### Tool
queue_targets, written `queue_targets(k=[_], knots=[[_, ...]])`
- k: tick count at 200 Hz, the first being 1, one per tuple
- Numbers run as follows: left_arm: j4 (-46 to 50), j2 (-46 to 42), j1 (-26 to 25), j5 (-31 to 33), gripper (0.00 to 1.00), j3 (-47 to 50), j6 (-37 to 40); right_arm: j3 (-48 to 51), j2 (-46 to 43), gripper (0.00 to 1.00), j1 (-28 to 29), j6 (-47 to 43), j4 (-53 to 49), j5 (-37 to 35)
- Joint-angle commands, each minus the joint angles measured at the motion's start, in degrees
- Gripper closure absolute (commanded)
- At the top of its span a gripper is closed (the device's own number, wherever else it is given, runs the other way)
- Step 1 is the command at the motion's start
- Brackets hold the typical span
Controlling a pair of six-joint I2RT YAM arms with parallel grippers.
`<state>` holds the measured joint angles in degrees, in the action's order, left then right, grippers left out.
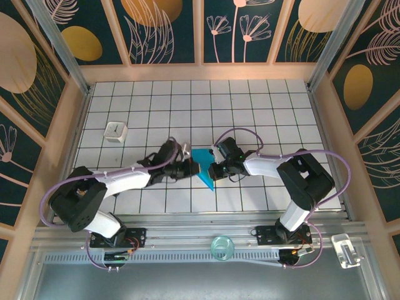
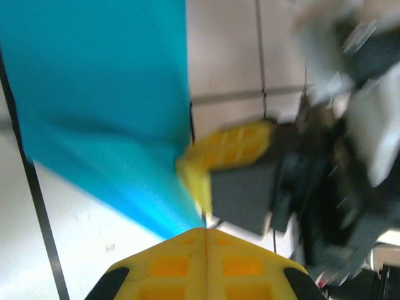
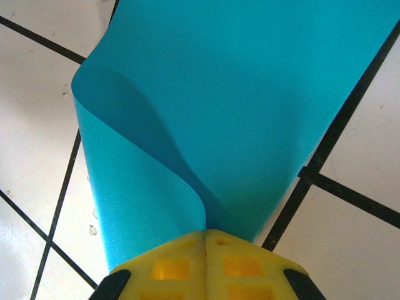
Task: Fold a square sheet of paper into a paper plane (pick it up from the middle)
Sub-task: Third fold the triangle at the center of the table.
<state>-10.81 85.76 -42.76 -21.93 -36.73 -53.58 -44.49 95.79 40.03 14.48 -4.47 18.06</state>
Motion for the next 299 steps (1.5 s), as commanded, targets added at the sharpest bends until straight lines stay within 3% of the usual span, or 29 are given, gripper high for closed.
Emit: queue_targets(k=[1,40,141,299], knots=[[-12.2,0.0,-2.8,-1.6,1.00,2.9,-7.8,2.1,3.7,1.00,0.7,0.2,-7.7,-2.6],[-23.4,4.3,-6.3,-1.9,1.00,5.6,-12.1,2.0,3.6,1.00,0.7,0.4,-7.7,-2.7],[-26.9,13.9,-7.7,-4.2,1.00,2.7,-12.3,1.8,3.6,1.00,0.7,0.2,-8.0,-2.8],[-23.9,18.1,-8.3,-4.6,1.00,3.5,-10.1,1.7,3.7,1.00,0.9,0.2,-8.0,-2.8]])
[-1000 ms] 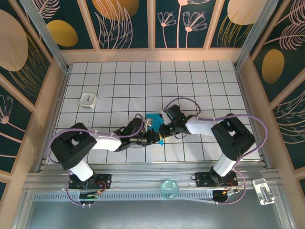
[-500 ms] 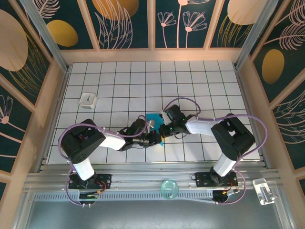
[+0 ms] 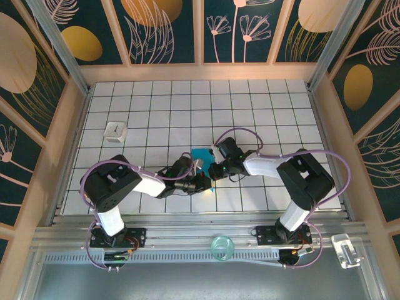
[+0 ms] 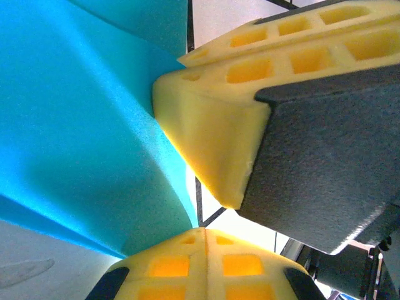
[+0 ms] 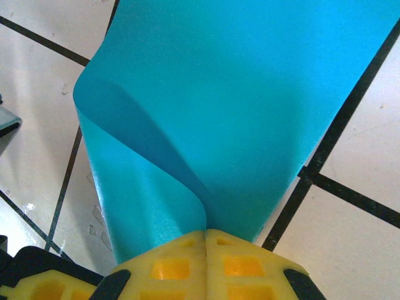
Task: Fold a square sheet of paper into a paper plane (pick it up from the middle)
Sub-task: Third fold the triangle at the center of the table.
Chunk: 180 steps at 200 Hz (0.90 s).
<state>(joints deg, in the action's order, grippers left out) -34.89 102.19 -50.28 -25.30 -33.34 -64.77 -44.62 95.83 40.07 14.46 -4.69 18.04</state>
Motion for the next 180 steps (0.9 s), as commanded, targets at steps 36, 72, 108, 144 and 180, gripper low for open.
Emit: queue_targets(k=[36,72,108,144,180], knots=[[0.3,2.7,-1.1,-1.7,1.00,0.4,1.4,1.8,3.6,1.00,1.1,0.4,-7.8,-2.8],[1.2,3.3,-2.1,-2.3,1.00,-0.1,2.4,1.8,3.8,1.00,1.1,0.5,-8.0,-2.9],[5.3,2.8,-3.4,-2.6,1.00,-0.7,4.8,1.8,3.9,1.00,1.1,0.5,-8.1,-3.1],[10.5,2.7,-4.4,-2.5,1.00,-2.1,7.1,1.9,3.6,1.00,1.1,0.7,-8.3,-3.4],[14.8,2.3,-5.3,-2.2,1.00,-3.6,8.7,2.0,3.6,1.00,1.1,0.8,-8.4,-3.5]])
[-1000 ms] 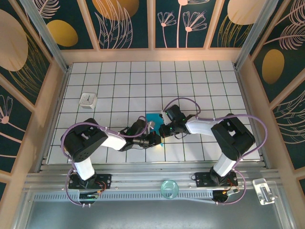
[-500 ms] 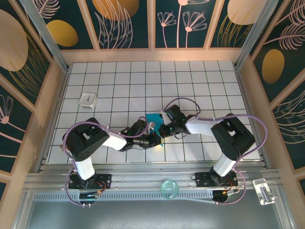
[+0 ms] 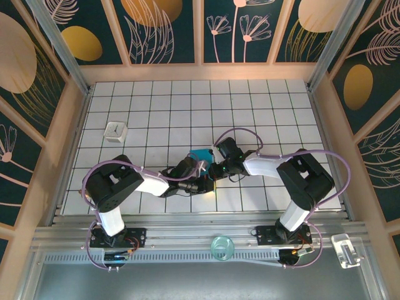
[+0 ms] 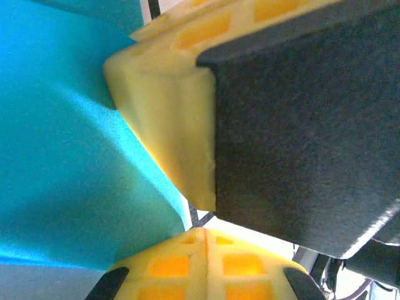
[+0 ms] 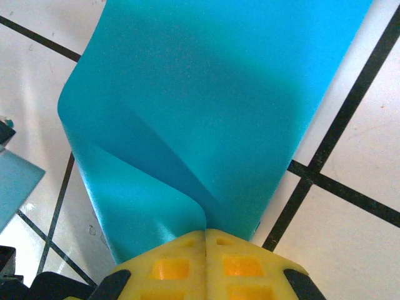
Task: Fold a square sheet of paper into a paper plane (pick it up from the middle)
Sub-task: Third fold the triangle at the center of the table.
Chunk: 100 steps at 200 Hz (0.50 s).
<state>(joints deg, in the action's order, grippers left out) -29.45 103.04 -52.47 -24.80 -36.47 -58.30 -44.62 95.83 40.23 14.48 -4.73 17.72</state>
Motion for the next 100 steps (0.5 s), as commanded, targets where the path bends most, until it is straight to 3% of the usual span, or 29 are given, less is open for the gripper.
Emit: queue_targets(k=[1,75,100], knots=[[9.5,1.5,-3.1,-2.7,1.00,-0.5,2.2,1.9,3.5,1.00,1.0,0.8,-8.3,-3.2],[7.2,-0.6,-4.3,-8.5,1.00,-1.3,1.8,1.8,3.6,1.00,1.0,0.8,-8.4,-3.5],[5.9,-4.4,-3.1,-6.6,1.00,0.0,0.7,1.9,3.5,1.00,1.1,0.8,-8.4,-3.5]])
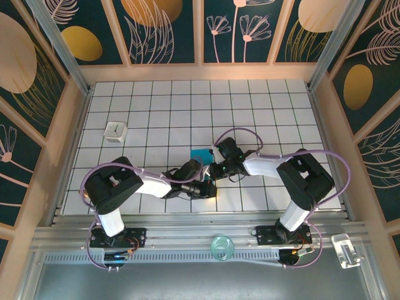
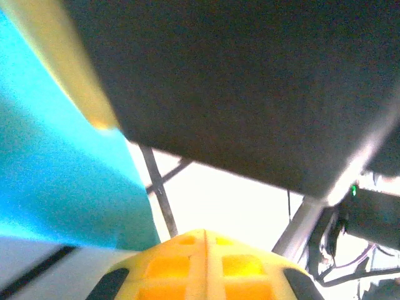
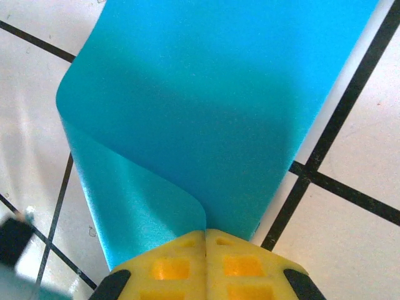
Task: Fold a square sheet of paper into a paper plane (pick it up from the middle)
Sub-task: Third fold the triangle at the center of the table.
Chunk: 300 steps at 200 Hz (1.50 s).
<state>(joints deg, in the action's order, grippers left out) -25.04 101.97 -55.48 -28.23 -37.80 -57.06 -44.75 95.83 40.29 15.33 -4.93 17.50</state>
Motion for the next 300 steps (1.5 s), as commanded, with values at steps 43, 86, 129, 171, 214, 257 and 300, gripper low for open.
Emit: queue_targets(k=[43,86,129,171,214,257,300], knots=[[-3.8,-14.5,7.7,2.8,1.00,8.6,-5.7,2.1,3.3,1.00,1.0,-0.1,-7.9,-3.2],[-1.1,-12.5,11.9,5.6,1.00,6.0,-6.1,2.5,3.3,1.00,1.1,0.1,-7.4,-3.0],[2.3,-7.1,12.5,5.9,1.00,0.7,-3.7,2.1,3.3,1.00,1.1,-0.2,-7.6,-3.1],[3.8,-4.1,12.7,6.2,1.00,-1.7,-2.0,2.0,3.3,1.00,1.1,-0.2,-7.6,-3.0],[7.1,-1.6,13.3,8.3,1.00,-2.1,0.3,2.1,3.4,1.00,1.1,-0.3,-7.6,-3.1],[10.3,-1.2,13.2,8.9,1.00,0.2,2.8,2.4,3.5,1.00,1.1,-0.3,-7.6,-3.2],[14.7,-6.4,13.2,10.2,1.00,-0.4,5.1,2.5,3.5,1.00,1.0,-0.3,-7.8,-3.3]])
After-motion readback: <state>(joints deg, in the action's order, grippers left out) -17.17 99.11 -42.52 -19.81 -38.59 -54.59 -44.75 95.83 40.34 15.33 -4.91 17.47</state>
